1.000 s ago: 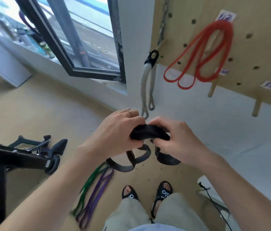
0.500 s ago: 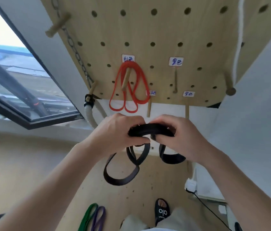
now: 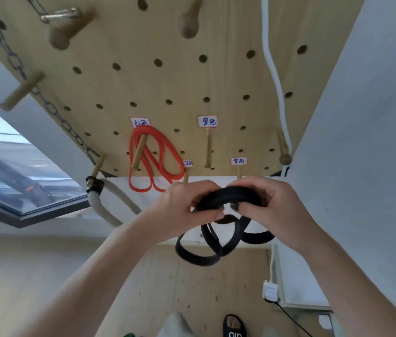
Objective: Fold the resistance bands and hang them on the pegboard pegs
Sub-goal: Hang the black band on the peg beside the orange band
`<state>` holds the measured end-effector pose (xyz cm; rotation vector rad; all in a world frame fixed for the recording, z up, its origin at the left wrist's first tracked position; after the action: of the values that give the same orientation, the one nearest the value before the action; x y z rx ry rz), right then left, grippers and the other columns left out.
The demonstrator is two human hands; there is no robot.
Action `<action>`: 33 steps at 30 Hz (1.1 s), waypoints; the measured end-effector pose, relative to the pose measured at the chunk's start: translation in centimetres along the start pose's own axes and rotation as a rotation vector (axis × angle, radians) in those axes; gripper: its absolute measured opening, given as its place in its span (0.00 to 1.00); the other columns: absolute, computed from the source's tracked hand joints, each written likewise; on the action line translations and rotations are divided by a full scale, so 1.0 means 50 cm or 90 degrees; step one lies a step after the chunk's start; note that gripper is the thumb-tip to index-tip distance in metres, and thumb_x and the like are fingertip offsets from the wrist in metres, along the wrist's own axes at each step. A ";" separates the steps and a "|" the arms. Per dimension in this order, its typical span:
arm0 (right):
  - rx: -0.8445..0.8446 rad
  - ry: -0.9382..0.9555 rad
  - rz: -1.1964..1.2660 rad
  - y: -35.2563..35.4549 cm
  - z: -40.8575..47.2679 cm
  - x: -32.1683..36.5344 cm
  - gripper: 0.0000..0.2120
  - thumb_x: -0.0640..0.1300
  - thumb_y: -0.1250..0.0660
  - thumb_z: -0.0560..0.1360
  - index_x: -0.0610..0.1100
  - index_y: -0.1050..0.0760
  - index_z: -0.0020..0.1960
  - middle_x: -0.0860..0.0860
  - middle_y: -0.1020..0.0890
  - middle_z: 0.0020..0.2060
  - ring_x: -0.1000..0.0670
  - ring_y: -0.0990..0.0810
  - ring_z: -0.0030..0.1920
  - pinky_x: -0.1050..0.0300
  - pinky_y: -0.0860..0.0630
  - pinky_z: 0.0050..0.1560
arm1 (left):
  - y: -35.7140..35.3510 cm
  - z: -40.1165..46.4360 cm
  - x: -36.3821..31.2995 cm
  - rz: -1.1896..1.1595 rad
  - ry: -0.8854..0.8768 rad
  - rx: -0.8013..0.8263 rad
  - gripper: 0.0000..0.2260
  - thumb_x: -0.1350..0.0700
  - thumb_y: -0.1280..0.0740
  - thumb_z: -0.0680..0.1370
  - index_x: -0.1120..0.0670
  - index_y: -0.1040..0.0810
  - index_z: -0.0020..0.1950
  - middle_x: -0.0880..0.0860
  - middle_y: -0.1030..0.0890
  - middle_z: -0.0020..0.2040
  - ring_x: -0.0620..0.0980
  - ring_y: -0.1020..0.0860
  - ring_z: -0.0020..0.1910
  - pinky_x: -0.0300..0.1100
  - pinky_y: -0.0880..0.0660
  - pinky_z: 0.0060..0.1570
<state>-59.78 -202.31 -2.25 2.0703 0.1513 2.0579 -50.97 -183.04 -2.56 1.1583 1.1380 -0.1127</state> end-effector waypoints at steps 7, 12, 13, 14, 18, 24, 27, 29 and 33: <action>-0.016 -0.054 0.022 0.027 0.024 -0.011 0.18 0.30 0.27 0.73 0.51 0.16 0.54 0.53 0.12 0.47 0.52 0.14 0.51 0.45 0.21 0.62 | -0.007 0.039 0.017 -0.075 0.021 0.025 0.12 0.63 0.26 0.78 0.52 0.19 0.60 0.43 0.13 0.51 0.41 0.16 0.54 0.44 0.20 0.61; -0.045 -0.067 0.037 0.037 0.050 -0.009 0.19 0.29 0.27 0.72 0.51 0.16 0.55 0.51 0.12 0.47 0.51 0.14 0.51 0.43 0.20 0.62 | 0.016 0.078 0.024 -0.137 0.010 0.046 0.13 0.64 0.26 0.78 0.54 0.18 0.60 0.46 0.13 0.52 0.44 0.15 0.56 0.41 0.21 0.62; -0.054 -0.067 0.041 0.039 0.057 -0.005 0.19 0.29 0.28 0.72 0.50 0.17 0.55 0.51 0.12 0.47 0.51 0.14 0.51 0.43 0.20 0.61 | 0.020 0.087 0.023 -0.141 0.006 0.049 0.12 0.63 0.26 0.78 0.54 0.18 0.60 0.46 0.13 0.52 0.45 0.15 0.55 0.41 0.21 0.61; -0.060 -0.067 0.046 0.041 0.064 -0.003 0.20 0.29 0.28 0.72 0.51 0.16 0.55 0.51 0.12 0.48 0.50 0.14 0.52 0.42 0.20 0.61 | 0.024 0.096 0.022 -0.141 0.002 0.050 0.11 0.62 0.26 0.78 0.54 0.18 0.59 0.46 0.13 0.51 0.45 0.15 0.54 0.41 0.21 0.61; -0.038 -0.048 0.056 0.041 0.089 0.007 0.16 0.34 0.25 0.73 0.52 0.16 0.54 0.50 0.13 0.49 0.49 0.15 0.52 0.43 0.20 0.60 | 0.050 0.120 0.026 -0.143 -0.020 0.050 0.08 0.59 0.27 0.79 0.54 0.17 0.57 0.49 0.13 0.49 0.47 0.14 0.51 0.46 0.19 0.58; -0.048 -0.028 0.082 0.022 0.133 0.026 0.08 0.42 0.27 0.77 0.54 0.16 0.51 0.49 0.14 0.45 0.42 0.16 0.49 0.34 0.21 0.53 | 0.107 0.135 0.046 -0.165 -0.039 0.033 0.09 0.59 0.27 0.79 0.54 0.17 0.58 0.51 0.13 0.50 0.52 0.14 0.53 0.54 0.19 0.59; -0.050 -0.023 0.100 0.008 0.157 0.025 0.05 0.42 0.29 0.79 0.49 0.16 0.51 0.54 0.15 0.40 0.52 0.17 0.42 0.54 0.21 0.44 | 0.126 0.137 0.067 -0.152 -0.042 0.013 0.09 0.60 0.25 0.78 0.55 0.17 0.57 0.51 0.13 0.50 0.53 0.14 0.52 0.58 0.19 0.57; -0.039 -0.031 0.114 -0.003 0.167 0.018 0.04 0.40 0.29 0.79 0.47 0.16 0.50 0.55 0.15 0.38 0.57 0.19 0.40 0.64 0.24 0.45 | 0.133 0.133 0.081 -0.142 -0.042 0.018 0.09 0.61 0.26 0.78 0.54 0.18 0.57 0.50 0.13 0.49 0.53 0.14 0.50 0.58 0.19 0.55; -0.030 -0.043 0.116 -0.025 0.182 0.009 0.04 0.39 0.29 0.78 0.45 0.16 0.51 0.52 0.14 0.40 0.58 0.17 0.41 0.65 0.24 0.46 | 0.140 0.127 0.107 -0.082 -0.065 0.013 0.09 0.59 0.27 0.80 0.49 0.17 0.58 0.50 0.14 0.47 0.52 0.16 0.47 0.58 0.21 0.50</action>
<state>-50.61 -201.74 -2.08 2.1952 -0.0996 2.0659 -40.16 -182.19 -2.26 1.0840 1.1225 -0.2809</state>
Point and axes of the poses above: each hand's wrist, its own z-axis towards the middle knuckle, its own y-axis out of the back of the hand, x = y × z, the point moved 2 cm from there along z, towards the middle knuckle
